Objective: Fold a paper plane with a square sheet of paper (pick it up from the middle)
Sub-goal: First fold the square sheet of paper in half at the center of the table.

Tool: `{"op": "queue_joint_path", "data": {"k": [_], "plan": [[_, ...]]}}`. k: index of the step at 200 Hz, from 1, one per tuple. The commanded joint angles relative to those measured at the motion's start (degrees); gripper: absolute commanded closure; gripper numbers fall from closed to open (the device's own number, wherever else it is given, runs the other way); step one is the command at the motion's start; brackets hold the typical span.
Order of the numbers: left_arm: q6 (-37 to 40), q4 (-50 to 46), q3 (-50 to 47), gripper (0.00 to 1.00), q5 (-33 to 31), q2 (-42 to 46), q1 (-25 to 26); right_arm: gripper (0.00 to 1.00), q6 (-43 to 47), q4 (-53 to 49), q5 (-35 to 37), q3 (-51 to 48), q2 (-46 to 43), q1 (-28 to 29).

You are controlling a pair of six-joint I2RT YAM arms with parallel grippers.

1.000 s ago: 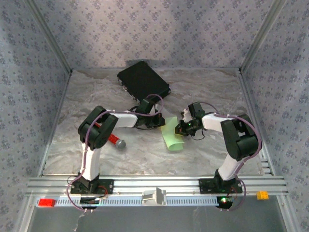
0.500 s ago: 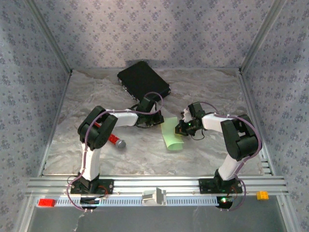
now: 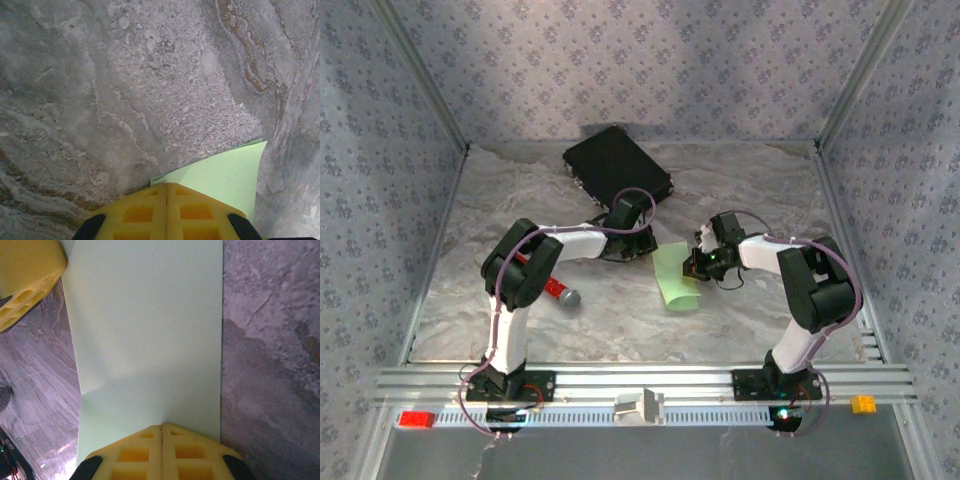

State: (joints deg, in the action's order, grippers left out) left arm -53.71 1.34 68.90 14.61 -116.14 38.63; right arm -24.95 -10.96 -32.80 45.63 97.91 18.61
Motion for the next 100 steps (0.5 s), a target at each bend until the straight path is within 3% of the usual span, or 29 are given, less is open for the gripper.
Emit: {"op": "queue_joint_path", "data": {"k": [1,100], "plan": [[-0.6,-4.0,1.7,0.96,-6.2,-0.5,-1.1,1.0,1.2,-6.8,8.9,-2.9,2.1,-1.0],[-2.1,-6.3,2.9,0.96,-9.7,1.0,0.1,1.0,1.2,-6.5,8.7,-3.2,1.8,-1.3]]}}
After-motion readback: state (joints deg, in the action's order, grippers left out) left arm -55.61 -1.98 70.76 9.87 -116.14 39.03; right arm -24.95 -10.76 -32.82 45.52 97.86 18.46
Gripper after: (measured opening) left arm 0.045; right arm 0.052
